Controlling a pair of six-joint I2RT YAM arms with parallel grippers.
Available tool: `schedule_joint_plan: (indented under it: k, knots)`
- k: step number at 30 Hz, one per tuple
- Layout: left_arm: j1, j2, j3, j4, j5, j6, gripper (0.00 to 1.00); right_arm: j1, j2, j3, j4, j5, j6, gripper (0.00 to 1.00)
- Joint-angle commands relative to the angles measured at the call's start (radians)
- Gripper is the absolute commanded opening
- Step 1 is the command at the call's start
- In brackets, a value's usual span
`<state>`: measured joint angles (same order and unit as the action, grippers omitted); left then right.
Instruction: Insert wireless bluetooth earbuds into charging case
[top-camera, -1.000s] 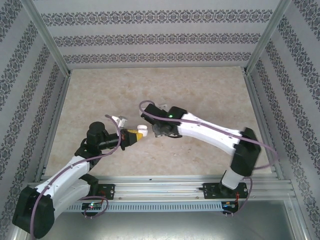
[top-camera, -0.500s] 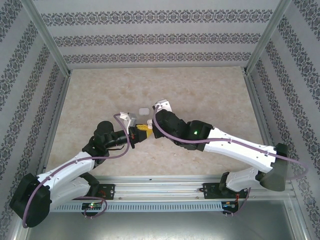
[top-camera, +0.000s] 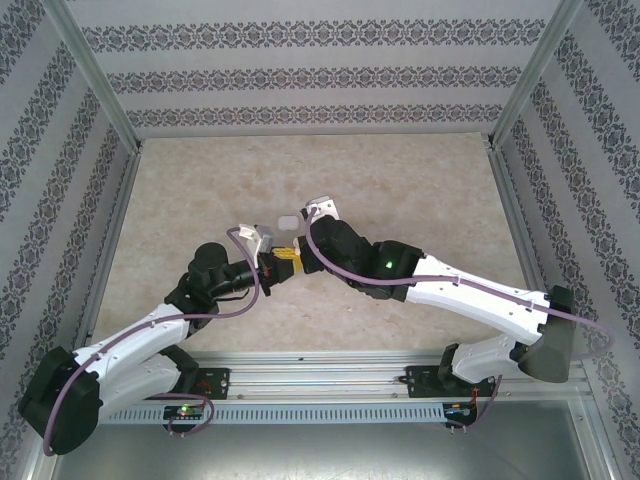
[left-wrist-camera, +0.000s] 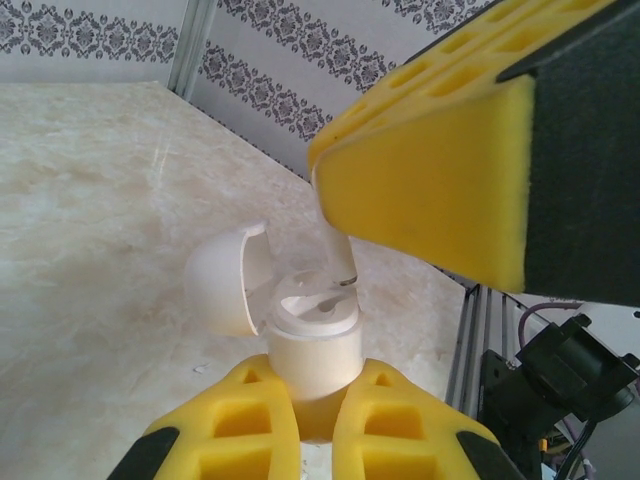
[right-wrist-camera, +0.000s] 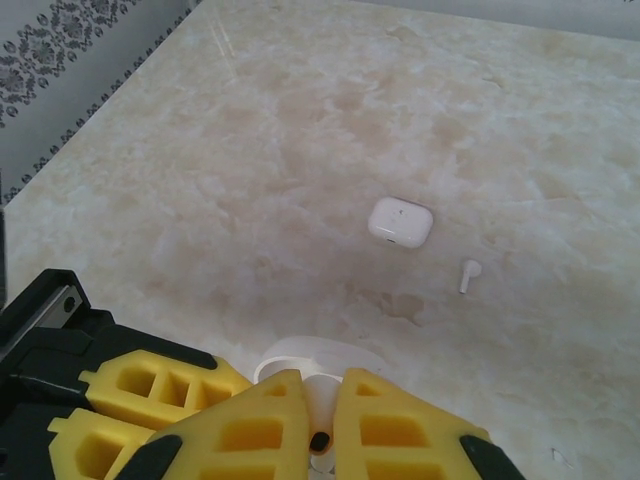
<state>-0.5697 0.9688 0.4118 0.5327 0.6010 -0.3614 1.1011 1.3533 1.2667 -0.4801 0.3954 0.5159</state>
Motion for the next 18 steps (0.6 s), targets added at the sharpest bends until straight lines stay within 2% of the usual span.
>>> schedule_joint_plan:
  k: [1,18]
  knots:
    - [-0.016,-0.011,-0.004,0.066,-0.002,0.021,0.00,-0.014,-0.003,-0.014,0.023,-0.019,0.000,0.09]
    - [-0.016,-0.016,-0.011,0.077,-0.021,0.007,0.00,-0.015,-0.017,-0.075,0.009,-0.049,0.047,0.09]
